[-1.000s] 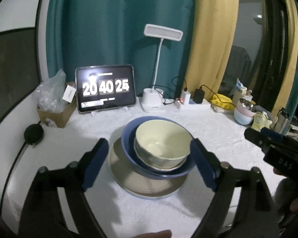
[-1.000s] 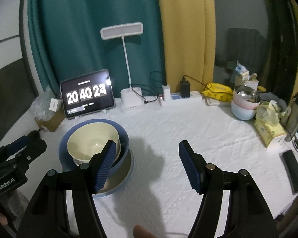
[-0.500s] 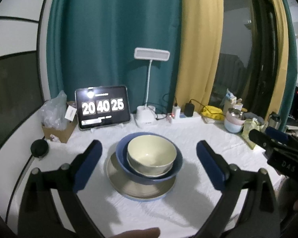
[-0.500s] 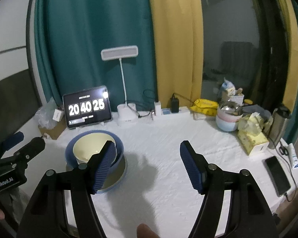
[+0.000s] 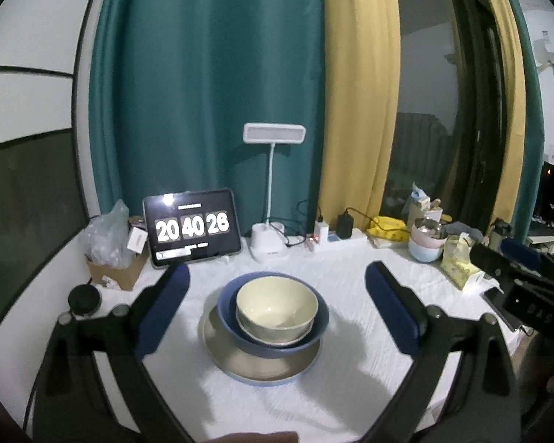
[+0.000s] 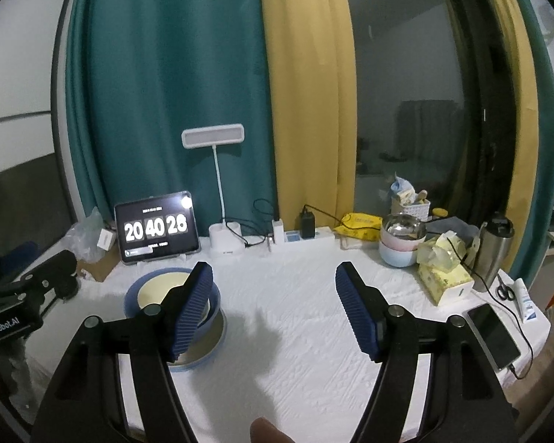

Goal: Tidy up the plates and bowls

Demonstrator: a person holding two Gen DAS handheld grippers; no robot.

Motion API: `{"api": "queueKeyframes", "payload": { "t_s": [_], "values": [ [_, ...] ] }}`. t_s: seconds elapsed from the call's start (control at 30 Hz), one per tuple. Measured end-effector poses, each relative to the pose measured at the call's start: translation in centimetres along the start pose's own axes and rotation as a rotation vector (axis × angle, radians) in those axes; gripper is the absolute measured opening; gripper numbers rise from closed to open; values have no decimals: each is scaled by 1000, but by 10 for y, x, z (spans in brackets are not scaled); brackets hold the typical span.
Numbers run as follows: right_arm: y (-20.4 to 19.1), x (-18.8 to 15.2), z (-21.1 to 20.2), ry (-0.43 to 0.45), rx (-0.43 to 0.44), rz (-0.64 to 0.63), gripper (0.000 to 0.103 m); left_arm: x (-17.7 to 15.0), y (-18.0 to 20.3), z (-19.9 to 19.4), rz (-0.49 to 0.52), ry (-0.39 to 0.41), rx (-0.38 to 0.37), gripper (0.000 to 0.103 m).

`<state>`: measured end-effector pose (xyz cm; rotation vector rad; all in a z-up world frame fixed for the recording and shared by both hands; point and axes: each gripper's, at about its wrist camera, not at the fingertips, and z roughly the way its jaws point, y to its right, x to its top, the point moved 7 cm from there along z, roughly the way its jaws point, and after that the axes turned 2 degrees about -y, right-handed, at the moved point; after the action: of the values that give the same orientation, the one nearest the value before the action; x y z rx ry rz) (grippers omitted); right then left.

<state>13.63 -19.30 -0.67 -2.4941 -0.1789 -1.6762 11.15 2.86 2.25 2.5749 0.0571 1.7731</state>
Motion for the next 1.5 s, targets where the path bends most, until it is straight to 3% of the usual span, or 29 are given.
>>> {"api": "queueKeyframes", "payload": {
  "t_s": [0.4, 1.5],
  "values": [
    [-3, 3, -1, 3, 4, 3, 73, 7, -3, -9, -1, 29, 5, 97],
    [-3, -3, -2, -5, 2, 6, 73, 6, -1, -6, 7, 18, 5, 97]
  ]
}}
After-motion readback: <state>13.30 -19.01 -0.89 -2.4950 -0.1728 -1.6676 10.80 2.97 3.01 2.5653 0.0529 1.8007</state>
